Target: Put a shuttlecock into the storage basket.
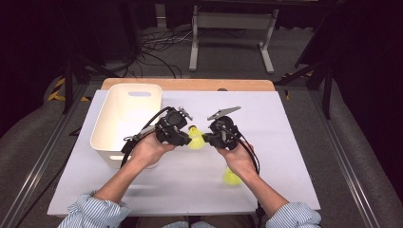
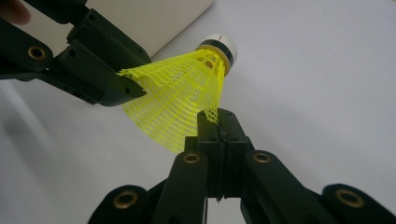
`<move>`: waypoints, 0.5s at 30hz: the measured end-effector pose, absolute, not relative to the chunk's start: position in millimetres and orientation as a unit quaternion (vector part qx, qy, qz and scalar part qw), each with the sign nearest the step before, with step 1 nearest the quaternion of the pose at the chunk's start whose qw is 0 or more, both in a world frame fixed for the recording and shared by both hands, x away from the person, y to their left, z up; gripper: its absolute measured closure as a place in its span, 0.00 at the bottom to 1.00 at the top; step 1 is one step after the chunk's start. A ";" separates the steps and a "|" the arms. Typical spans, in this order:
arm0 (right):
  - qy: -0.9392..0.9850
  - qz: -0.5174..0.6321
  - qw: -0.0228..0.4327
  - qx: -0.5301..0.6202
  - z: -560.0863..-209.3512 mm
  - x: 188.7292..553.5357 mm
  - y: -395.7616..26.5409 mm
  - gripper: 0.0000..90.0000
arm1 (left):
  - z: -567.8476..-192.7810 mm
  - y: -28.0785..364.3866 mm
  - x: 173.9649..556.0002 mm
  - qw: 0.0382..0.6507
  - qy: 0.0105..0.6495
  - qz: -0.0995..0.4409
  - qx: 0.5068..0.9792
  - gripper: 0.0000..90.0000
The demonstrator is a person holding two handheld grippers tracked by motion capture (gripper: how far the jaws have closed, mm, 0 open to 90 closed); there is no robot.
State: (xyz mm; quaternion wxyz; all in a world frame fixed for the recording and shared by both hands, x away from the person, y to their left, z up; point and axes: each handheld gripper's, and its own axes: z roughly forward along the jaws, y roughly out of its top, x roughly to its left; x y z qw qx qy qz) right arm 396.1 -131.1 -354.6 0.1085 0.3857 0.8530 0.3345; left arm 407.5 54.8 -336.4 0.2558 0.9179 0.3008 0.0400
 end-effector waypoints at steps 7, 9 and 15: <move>0.854 0.335 0.107 0.384 -355.6 395.9 -131.7 1.00 | -335.6 55.0 407.4 0.255 0.303 0.041 0.918 0.97; 0.854 0.335 0.105 0.383 -355.8 396.0 -131.9 1.00 | -335.4 55.4 407.7 0.256 0.304 0.040 0.917 0.98; 0.857 0.335 0.102 0.379 -356.7 396.1 -132.2 0.97 | -334.9 55.3 407.6 0.254 0.310 0.048 0.915 1.00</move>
